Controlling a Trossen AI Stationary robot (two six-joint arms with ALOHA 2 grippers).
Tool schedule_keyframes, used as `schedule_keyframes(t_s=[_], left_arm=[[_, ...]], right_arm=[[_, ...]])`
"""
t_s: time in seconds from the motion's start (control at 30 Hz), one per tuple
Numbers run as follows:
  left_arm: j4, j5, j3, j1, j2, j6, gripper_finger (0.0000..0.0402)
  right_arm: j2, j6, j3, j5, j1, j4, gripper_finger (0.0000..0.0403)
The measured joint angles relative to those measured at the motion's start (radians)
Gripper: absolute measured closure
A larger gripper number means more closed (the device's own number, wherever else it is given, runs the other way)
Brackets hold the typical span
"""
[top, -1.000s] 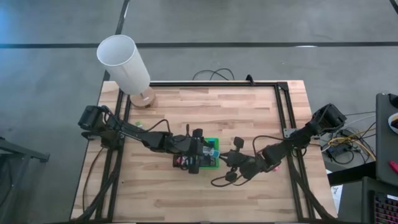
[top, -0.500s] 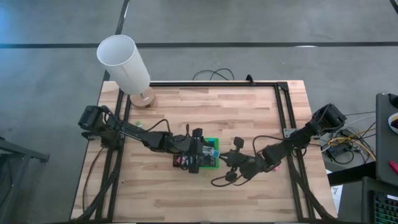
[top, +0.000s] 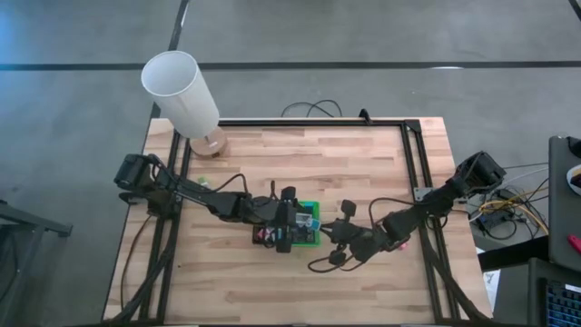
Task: Pick & Place Office items
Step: Put the blue white charger adapter into the black bin
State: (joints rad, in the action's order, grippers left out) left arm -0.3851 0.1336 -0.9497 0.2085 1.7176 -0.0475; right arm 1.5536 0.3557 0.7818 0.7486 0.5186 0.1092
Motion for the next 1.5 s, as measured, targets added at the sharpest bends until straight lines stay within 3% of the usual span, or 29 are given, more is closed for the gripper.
schedule_keyframes(t_s=[0.5, 0.9, 1.5], left_arm=[[0.0, -0.001, 0.001, 0.0, 0.0, 0.009, 0.0127], [0.0, -0.024, 0.002, -0.004, 0.0, -0.024, 0.0277], [0.033, -0.03, 0.001, -0.023, 0.011, -0.006, 0.0277]], right_arm=[[0.0, 0.0, 0.0, 0.002, 0.0, 0.0, 0.039], [0.0, 0.0, 0.0, 0.002, 0.0, -0.001, 0.039], [0.002, 0.002, -0.002, 0.0, -0.002, -0.007, 0.039]])
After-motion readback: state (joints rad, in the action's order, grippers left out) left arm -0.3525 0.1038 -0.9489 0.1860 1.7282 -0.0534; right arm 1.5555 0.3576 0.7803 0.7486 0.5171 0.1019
